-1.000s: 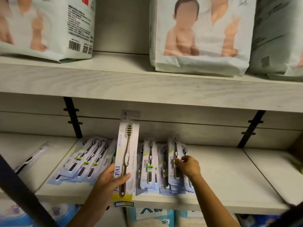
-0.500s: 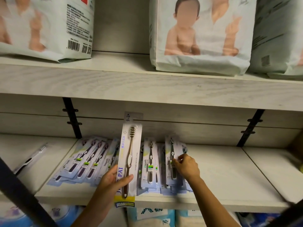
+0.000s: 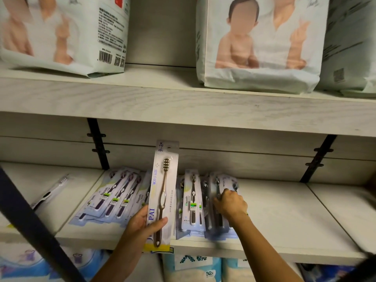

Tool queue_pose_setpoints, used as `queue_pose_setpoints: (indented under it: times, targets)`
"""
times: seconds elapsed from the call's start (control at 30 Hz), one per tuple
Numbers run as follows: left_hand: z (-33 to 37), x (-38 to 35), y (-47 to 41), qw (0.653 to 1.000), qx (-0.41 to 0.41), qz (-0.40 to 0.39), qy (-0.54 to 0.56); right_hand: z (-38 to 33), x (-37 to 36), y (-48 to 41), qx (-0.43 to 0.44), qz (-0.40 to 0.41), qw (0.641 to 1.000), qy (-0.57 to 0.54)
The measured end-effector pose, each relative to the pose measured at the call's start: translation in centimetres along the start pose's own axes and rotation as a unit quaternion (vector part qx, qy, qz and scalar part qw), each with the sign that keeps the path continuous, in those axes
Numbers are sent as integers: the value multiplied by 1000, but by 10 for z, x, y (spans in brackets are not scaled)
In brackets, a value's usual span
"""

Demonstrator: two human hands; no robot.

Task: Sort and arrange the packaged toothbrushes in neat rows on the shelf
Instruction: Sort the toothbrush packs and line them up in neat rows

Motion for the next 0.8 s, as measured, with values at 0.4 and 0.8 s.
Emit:
queue_pose_setpoints:
  times: [0.4,0.8]
  targets:
    - [-2,-17,7,1000,-4,-16,24,-10,35,91,72,-27,812,-579]
    - [3,10,29,1000,-3,-18,26,-102,5,149,138,-149,785,-585]
Point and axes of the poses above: each hand's wrist, its own y-axis away from the middle knuckle, its own x-axis out of the back of the hand, z = x × y, the point moved 9 cm from there along -y, towards the middle knuckle, and after that the axes turned 1 degree about y, right-handed, at the moved point
